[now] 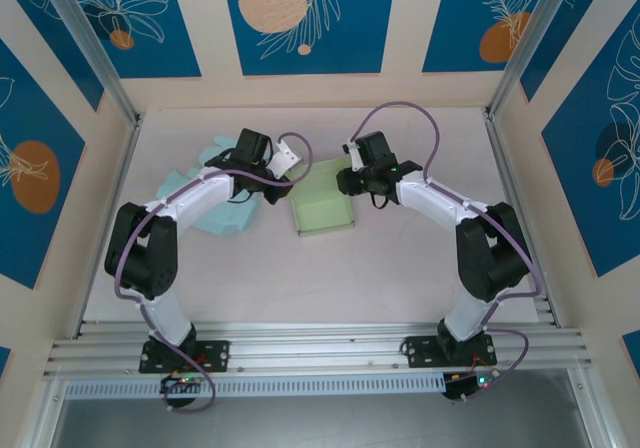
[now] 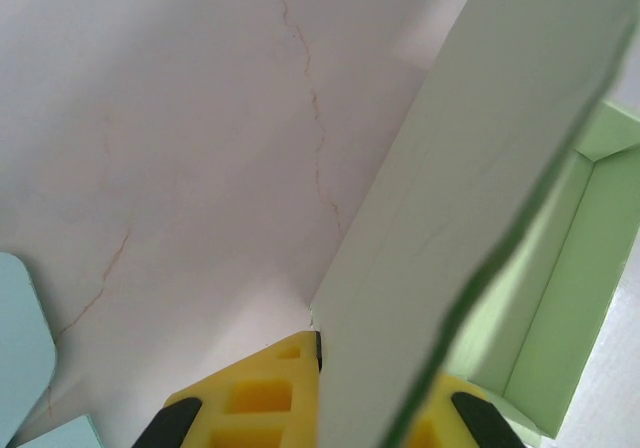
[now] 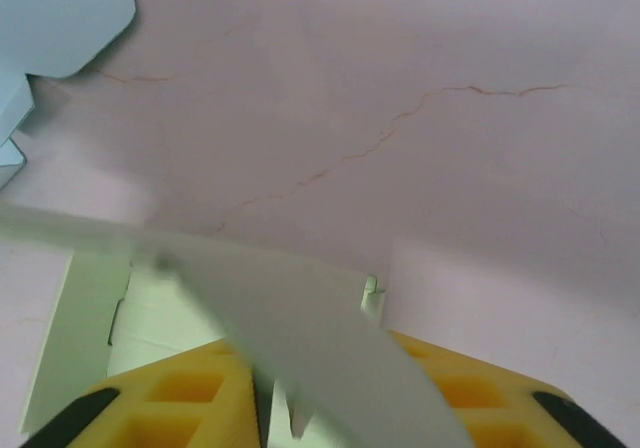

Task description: Fold the paper box

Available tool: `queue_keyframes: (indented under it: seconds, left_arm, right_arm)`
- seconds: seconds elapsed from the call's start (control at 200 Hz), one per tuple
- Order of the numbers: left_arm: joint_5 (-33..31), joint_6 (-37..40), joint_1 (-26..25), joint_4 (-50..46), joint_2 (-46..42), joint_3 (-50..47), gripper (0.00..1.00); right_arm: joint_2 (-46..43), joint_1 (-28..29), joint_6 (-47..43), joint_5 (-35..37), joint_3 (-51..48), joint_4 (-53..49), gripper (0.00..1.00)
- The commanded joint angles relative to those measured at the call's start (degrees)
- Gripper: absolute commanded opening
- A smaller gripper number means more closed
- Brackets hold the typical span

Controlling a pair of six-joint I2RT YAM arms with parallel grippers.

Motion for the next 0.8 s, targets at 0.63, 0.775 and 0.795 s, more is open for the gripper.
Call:
queue_keyframes:
  seconds: [0.63, 0.775, 0.795]
  left_arm:
    - [-9.9, -7.8, 0.4, -0.2, -8.2, -4.0, 0.44]
    - [-8.7, -9.9, 0.4, 0.9, -10.3, -7.2, 0.40]
    - [-8.7, -10.3, 0.4, 1.1, -10.5, -7.5, 0.40]
  right_arm:
    - [0.2, 2.2, -1.3, 5.9, 1.3, 0.3, 0.04]
    - [0.2, 2.6, -1.1, 6.5, 1.3, 0.1, 0.03]
    - [0.2, 2.6, -1.1, 6.5, 1.3, 0.1, 0.03]
